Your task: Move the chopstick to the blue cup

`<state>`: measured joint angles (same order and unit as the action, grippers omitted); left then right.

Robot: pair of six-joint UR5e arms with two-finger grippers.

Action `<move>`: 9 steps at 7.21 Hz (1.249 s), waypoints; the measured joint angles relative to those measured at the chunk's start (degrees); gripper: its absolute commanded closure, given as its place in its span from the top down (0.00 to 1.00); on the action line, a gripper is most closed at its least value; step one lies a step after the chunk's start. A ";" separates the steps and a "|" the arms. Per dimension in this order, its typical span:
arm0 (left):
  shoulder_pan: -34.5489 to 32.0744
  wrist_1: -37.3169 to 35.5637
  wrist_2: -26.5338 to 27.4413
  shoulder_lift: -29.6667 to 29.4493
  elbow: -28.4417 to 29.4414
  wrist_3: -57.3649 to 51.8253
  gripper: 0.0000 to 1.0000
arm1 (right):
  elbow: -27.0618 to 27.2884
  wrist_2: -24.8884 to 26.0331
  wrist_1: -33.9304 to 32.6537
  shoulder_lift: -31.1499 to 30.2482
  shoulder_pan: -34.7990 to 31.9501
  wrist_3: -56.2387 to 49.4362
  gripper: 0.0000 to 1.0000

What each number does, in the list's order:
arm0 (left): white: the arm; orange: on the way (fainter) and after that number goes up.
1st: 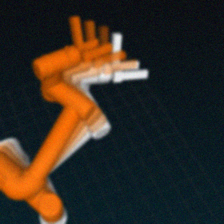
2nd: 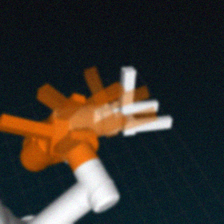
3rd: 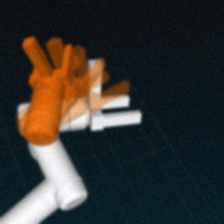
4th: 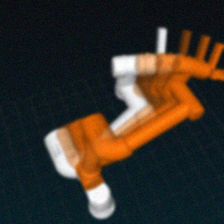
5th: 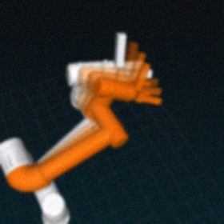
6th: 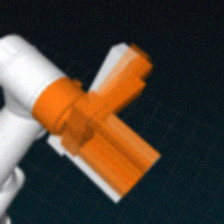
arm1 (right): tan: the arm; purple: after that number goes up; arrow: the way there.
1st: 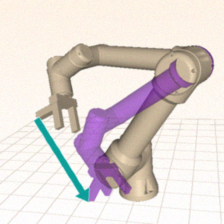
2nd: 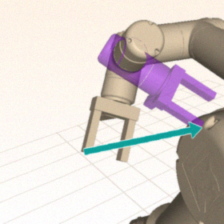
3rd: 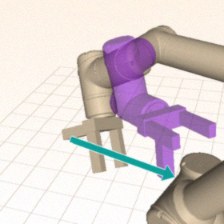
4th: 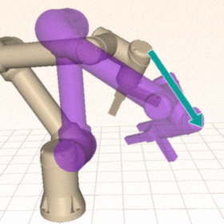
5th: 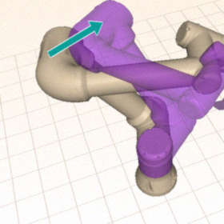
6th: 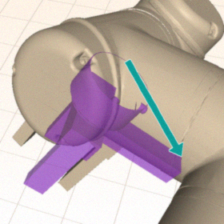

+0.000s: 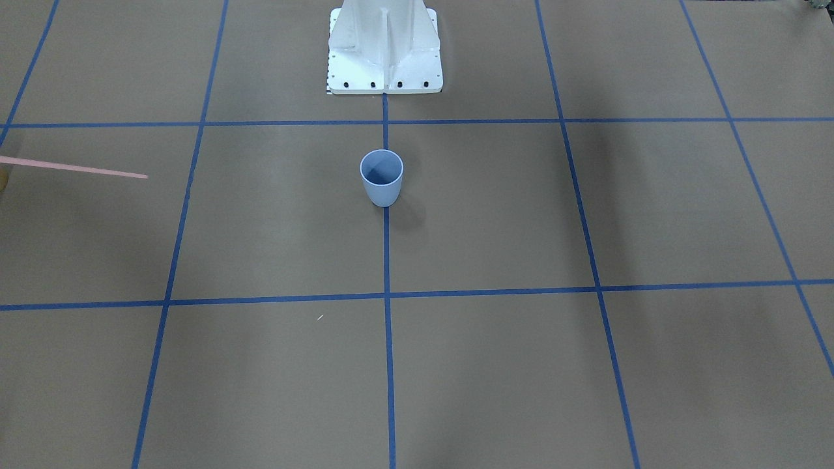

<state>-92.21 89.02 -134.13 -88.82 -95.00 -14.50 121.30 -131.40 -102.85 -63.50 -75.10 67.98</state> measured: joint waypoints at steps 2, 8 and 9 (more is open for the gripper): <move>0.01 0.07 -0.09 -0.03 0.09 0.00 0.99 | -0.02 7.56 -0.97 5.39 9.21 11.38 0.00; 0.08 0.09 -0.17 -0.11 0.40 0.07 0.99 | -4.06 30.66 -13.56 19.91 33.22 29.58 0.00; 0.09 0.05 -0.17 -0.12 0.42 0.08 0.99 | -5.46 32.42 -13.72 21.32 35.33 30.93 0.00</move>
<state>-92.12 89.07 -134.30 -88.94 -94.58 -14.42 115.85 -98.98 -116.57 -42.18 -39.78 98.90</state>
